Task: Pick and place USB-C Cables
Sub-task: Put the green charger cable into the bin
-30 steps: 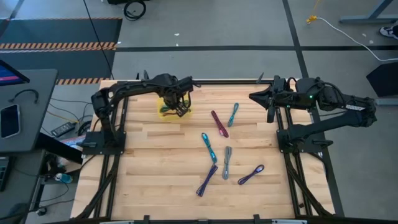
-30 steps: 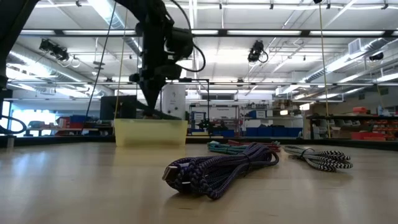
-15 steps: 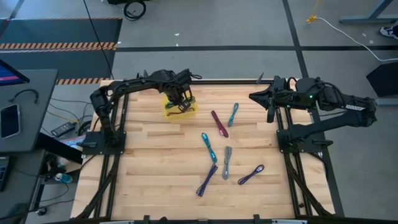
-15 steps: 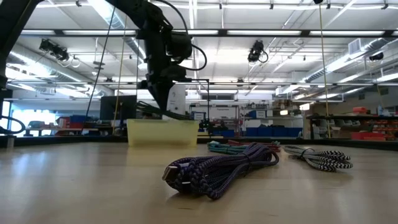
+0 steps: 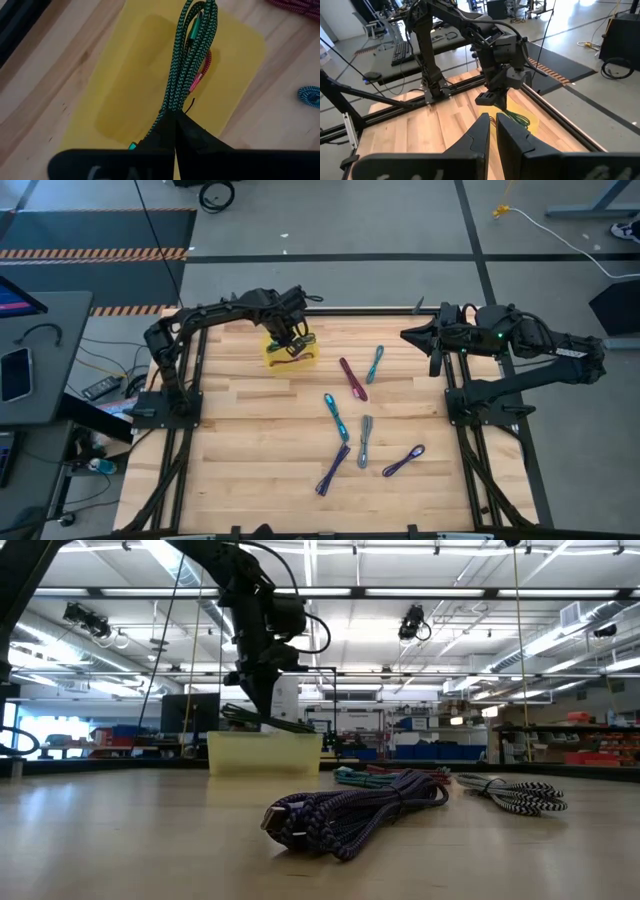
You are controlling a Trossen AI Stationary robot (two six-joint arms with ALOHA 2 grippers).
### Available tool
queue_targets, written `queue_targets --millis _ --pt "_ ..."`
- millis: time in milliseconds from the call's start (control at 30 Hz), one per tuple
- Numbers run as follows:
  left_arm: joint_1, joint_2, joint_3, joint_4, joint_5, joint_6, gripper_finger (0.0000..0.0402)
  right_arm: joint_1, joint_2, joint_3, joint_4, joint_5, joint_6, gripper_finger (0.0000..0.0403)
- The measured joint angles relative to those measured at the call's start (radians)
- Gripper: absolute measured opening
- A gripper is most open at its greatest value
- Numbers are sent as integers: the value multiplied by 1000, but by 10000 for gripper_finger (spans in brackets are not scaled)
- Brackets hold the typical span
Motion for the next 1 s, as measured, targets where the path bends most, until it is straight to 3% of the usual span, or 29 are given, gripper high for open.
queue_targets --millis 167,400,633,1000 --pt "0 -1 -14 34 46 13 0 0 0 0 0 0 0 39" --pt "-6 0 -138 82 49 4 0 0 0 0 0 0 0 39" --pt "-21 0 -228 250 73 3 0 0 0 0 1 0 0 39" --pt "-25 0 -243 329 101 31 0 0 0 0 24 0 0 39"
